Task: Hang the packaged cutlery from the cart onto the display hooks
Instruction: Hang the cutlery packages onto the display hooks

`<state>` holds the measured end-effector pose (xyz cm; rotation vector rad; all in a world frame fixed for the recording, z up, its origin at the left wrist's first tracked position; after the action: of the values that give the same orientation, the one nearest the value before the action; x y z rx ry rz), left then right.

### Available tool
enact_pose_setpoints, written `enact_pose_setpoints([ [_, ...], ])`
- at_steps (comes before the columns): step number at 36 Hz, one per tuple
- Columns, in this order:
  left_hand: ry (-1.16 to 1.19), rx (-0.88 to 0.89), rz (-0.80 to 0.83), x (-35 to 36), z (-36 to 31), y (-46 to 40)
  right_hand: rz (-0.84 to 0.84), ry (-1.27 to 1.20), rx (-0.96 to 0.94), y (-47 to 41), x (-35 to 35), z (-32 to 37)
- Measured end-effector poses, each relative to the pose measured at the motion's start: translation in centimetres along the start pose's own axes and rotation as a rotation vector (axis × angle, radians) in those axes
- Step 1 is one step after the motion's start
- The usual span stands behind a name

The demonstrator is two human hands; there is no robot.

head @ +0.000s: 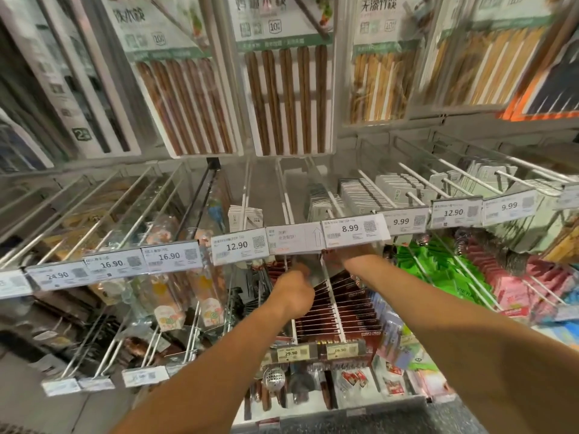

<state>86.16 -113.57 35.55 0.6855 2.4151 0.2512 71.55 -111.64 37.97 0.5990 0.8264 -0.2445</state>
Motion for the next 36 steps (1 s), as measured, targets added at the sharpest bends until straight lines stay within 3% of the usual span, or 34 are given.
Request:
enact_pose_setpoints([
  [7,-0.021,0.122,0.041,1.4,-1.3,2.4,-0.050,-0.294,-0.111,2.5,-0.3,-2.8],
  [25,-0.093,0.256,0.172,10.7,-5.3,12.0,-0.086,-0.360,-0.106,14.0,-2.3,-13.2],
  [36,-0.124,0.348,0.214,23.9,-12.0,22.3,-0.186,-0.404,-0.067,27.9,-8.3,-27.0],
])
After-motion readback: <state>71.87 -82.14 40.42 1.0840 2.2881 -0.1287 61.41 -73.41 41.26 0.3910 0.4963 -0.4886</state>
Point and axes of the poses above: each hand's wrist, its own y-axis away from the middle knuckle, its own x-axis out of the palm, z = x × y, the point moved 5 cm from there along -y, towards the middle knuckle, and after that the axes turned 13 degrees about y, right-handed, at the moved point
